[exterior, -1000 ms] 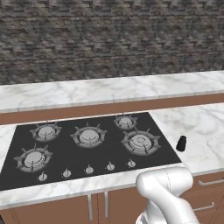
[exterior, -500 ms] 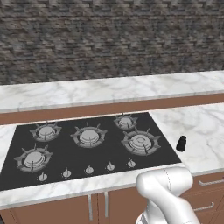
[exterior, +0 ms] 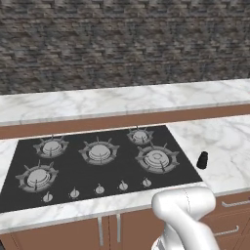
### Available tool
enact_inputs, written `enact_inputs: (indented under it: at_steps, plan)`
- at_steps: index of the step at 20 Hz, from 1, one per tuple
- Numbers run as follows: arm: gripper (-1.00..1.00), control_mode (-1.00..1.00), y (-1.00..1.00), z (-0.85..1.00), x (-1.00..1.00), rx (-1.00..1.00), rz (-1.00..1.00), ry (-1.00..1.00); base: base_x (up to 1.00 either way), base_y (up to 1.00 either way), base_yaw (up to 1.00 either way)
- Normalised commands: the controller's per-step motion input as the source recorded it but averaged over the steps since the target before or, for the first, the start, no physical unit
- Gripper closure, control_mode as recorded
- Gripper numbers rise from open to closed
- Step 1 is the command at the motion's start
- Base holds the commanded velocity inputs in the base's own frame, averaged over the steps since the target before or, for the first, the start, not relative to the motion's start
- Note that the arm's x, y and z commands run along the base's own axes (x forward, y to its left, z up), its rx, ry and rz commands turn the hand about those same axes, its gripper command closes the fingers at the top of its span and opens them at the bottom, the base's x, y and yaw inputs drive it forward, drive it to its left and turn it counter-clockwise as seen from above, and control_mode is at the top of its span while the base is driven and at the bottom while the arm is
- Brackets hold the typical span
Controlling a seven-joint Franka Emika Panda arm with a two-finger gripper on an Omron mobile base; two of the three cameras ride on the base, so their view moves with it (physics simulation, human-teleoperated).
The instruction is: Take 2 condiments from the cabinet and move them on the counter near the stove.Make sure the condiments are lined up with each other, next to each other.
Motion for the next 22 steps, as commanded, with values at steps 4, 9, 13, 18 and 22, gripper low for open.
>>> enact_inputs:
  at_steps: [4,9,13,18,22]
  plan:
    - [1.00,-1.00,0.00,-0.28,0.17,0.00,0.01,0.00,0.00,0.00,0.00]
    - [1.00,-1.00,0.00,-0.37,0.19,0.00,0.00,0.00,0.00,0.00,0.00]
    - [1.00,-1.00,0.00,-0.54,0.17,0.00,0.00,0.00,0.00,0.00,0.00]
    - [1.00,-1.00,0.00,-0.55,0.22,0.01,0.00,-0.01,0.00,0.00,0.00]
    - [1.00,-1.00,0.00,-0.48,0.23,0.08,0.00,-0.01,0.00,0.00,0.00]
